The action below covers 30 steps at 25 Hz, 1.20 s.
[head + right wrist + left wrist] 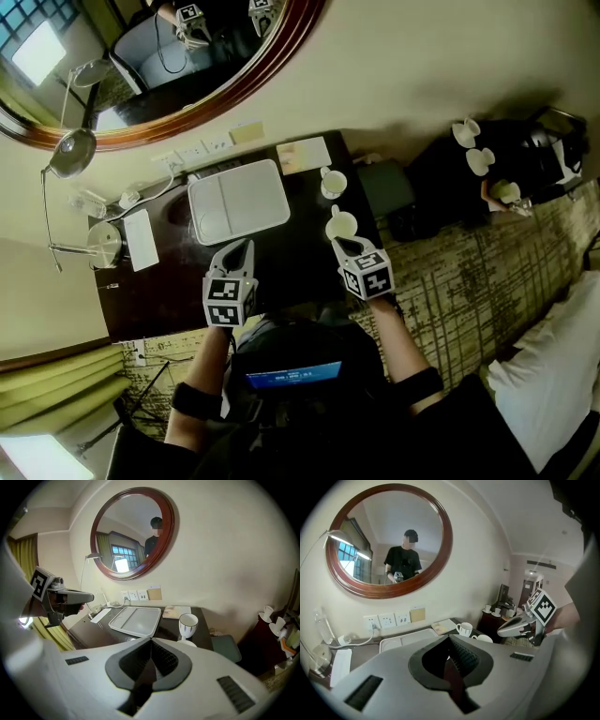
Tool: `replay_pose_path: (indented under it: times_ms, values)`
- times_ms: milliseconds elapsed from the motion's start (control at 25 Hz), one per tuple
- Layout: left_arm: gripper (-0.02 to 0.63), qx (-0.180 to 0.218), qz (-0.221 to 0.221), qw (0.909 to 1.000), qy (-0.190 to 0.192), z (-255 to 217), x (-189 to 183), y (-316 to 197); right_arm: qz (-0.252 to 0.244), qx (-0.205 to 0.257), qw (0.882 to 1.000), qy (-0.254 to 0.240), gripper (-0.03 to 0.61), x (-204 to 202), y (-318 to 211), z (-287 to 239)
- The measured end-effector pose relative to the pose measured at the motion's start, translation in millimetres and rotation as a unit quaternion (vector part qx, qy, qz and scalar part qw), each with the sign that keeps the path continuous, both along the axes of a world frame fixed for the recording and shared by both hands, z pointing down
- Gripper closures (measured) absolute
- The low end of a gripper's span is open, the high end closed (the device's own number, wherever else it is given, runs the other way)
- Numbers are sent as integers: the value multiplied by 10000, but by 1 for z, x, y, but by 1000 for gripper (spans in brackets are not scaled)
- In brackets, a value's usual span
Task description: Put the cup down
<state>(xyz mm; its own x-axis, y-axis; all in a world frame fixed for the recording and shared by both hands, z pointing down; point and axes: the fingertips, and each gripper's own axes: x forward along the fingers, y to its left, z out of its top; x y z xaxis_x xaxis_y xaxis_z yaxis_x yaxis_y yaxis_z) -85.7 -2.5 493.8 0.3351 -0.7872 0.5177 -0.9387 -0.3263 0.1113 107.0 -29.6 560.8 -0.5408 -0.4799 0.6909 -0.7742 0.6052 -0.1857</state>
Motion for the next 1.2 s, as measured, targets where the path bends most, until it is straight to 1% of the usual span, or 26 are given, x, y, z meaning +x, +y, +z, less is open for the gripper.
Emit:
replay_pose_path:
  times_ms: [80, 160, 240, 400, 480, 600, 680, 720, 800, 880, 1000, 1080, 1200]
  values:
    - [611, -22, 3, 10000, 47, 0, 0, 1, 14, -1, 10000, 50, 572, 3, 1, 4]
    - [611, -48, 20, 10000, 63, 2, 1, 2, 4, 9, 9999, 163, 547, 8, 2, 14]
    - [611, -66, 33, 9999, 69, 3, 1, 3, -26, -5, 9997, 242, 545, 10, 3, 17]
    - [611, -142, 107, 9998, 87, 7, 7, 6, -39, 11, 9995, 314, 543, 1, -1, 0]
    - [611, -206, 126, 9996, 113, 10, 9, 8, -20, -74, 9992, 394, 540, 2, -1, 3]
    - [611, -321, 153, 9992, 165, 16, 15, 11, 69, -209, 9987, 469, 468, 5, -4, 10]
    - [611, -380, 185, 9989, 215, 21, 19, 13, 185, -302, 9980, 518, 391, 9, -8, 16]
    - [611, -402, 196, 9987, 238, 23, 20, 14, 252, -371, 9974, 564, 339, 11, -10, 21]
    - [611, -432, 210, 9985, 269, 27, 21, 14, 404, -431, 9960, 664, 201, 15, -19, 28]
    - [611, -467, 224, 9982, 294, 29, 24, 14, 628, -513, 9939, 750, 136, 22, -28, 35]
    - [611, -537, 252, 9977, 334, 35, 30, 13, 997, -709, 9887, 865, 87, 37, -40, 49]
    - [611, -589, 280, 9973, 342, 38, 34, 12, 1118, -796, 9861, 940, 81, 42, -48, 58]
    - [611, -682, 331, 9966, 320, 43, 37, 9, 1159, -864, 9832, 1114, 81, 46, -59, 72]
